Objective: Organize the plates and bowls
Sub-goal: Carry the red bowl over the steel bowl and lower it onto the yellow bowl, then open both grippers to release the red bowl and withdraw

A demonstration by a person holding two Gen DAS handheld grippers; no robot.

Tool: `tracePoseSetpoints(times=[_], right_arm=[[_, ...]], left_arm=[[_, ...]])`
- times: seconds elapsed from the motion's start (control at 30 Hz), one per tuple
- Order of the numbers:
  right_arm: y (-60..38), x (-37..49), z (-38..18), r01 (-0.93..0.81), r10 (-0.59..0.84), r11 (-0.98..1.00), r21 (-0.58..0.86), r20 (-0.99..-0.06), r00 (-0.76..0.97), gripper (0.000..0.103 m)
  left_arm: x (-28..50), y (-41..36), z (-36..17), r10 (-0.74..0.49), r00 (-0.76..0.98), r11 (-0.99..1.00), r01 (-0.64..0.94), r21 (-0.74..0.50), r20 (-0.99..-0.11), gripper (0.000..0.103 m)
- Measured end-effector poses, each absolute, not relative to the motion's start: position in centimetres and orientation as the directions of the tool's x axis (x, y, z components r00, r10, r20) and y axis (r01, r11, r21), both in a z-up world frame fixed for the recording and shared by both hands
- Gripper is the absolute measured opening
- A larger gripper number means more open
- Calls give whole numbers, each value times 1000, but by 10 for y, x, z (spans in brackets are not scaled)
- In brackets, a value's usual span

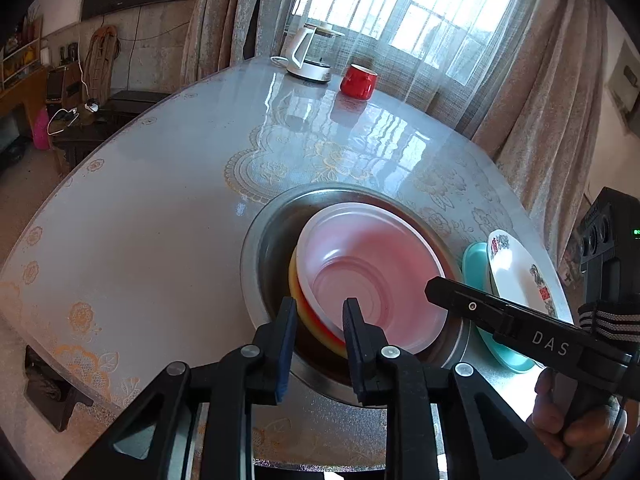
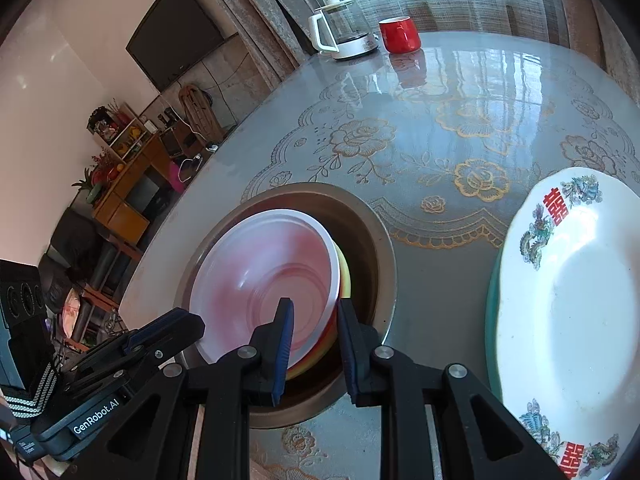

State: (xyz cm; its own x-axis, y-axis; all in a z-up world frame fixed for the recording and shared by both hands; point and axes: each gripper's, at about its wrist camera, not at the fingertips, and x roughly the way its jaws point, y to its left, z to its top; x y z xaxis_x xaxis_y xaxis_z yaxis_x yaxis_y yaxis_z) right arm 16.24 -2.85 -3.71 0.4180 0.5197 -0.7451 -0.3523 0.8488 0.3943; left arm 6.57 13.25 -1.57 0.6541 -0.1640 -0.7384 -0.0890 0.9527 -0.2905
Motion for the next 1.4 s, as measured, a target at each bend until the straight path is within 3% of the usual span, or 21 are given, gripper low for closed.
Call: tracePoseSetpoints(times=[0.4,1.4], right_arm=[[-21,157,-36,-369,505,855,364,-748,431,22],[-34,136,-34,-399,540,835,378,-701,466,27]], left_arm=[[63,123,-17,-95,673,978,-76,-196,-734,24],[56,123,-15,-68,680,981,-89,-175,-730,24]])
